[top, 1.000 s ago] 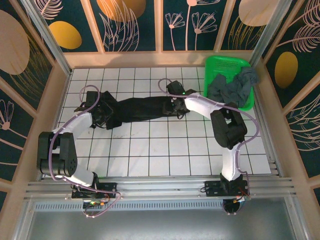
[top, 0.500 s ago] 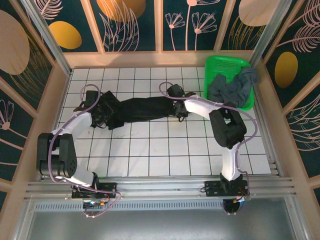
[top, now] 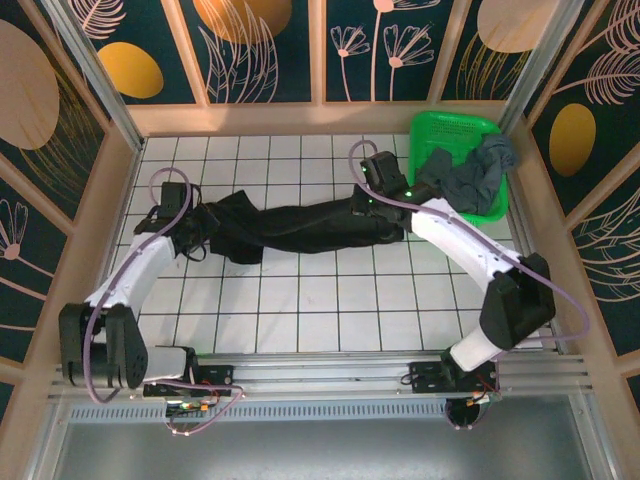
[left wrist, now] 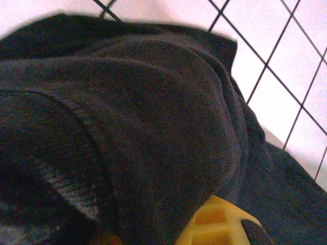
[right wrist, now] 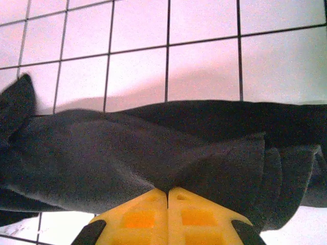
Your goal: Fold and stack the t-shirts
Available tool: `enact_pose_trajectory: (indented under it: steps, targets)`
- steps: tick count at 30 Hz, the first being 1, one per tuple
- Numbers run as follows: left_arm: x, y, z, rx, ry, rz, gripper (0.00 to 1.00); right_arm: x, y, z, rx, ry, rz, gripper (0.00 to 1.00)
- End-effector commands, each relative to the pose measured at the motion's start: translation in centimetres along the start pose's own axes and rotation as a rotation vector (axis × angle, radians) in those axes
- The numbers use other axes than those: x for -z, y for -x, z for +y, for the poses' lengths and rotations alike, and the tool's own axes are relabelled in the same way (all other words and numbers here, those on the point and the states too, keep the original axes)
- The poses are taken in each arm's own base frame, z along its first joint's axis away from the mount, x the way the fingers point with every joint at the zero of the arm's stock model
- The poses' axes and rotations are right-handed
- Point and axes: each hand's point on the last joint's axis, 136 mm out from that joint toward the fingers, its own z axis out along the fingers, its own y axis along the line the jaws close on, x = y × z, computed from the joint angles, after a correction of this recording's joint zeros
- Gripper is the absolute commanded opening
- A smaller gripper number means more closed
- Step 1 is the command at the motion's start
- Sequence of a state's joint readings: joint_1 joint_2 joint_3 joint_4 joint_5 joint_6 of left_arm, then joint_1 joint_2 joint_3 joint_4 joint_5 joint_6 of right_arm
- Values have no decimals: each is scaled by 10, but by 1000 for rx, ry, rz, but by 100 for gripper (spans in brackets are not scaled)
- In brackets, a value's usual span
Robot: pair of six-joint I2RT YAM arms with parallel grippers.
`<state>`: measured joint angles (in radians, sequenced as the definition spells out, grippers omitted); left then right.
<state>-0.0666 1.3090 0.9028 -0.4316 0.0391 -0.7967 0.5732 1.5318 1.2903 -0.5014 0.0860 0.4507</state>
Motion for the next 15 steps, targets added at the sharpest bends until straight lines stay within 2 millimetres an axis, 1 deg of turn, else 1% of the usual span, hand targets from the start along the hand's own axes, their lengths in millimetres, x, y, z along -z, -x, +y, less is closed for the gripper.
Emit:
enact_pose_trajectory:
  steps: [1, 3, 4, 6, 7, 8, 9, 10, 12, 14, 15]
  targets:
    - [19, -1, 40, -23, 159, -71, 0, 39, 13, -7, 0, -6, -95, 0]
    - [23, -1, 51, -32, 203, -94, 0, 52, 19, -7, -8, 1, -130, 0]
    - [24, 0, 54, -36, 215, -103, 0, 55, 22, -8, -10, 4, -140, 0]
    - [21, 0, 58, -53, 229, -110, 0, 53, 24, -10, -27, 5, -132, 0]
    - [16, -1, 59, -62, 234, -108, 2, 47, 23, -9, -35, 6, -116, 0]
    - [10, 0, 59, -71, 232, -106, 4, 39, 28, -19, -71, -5, -108, 0]
    - [2, 1, 58, -86, 236, -98, 5, 31, 31, -23, -100, -2, -101, 0]
    - [-8, 1, 58, -102, 249, -83, 5, 21, 38, -26, -134, 5, -97, 0]
    - [-24, 8, 55, -134, 280, -64, 4, 0, 56, -32, -179, 4, -106, 0]
    - [-38, 19, 46, -172, 300, -54, 3, -21, 76, -41, -218, -28, -121, 0]
    - [-43, 29, 40, -189, 308, -59, 2, -34, 85, -47, -246, -41, -123, 0]
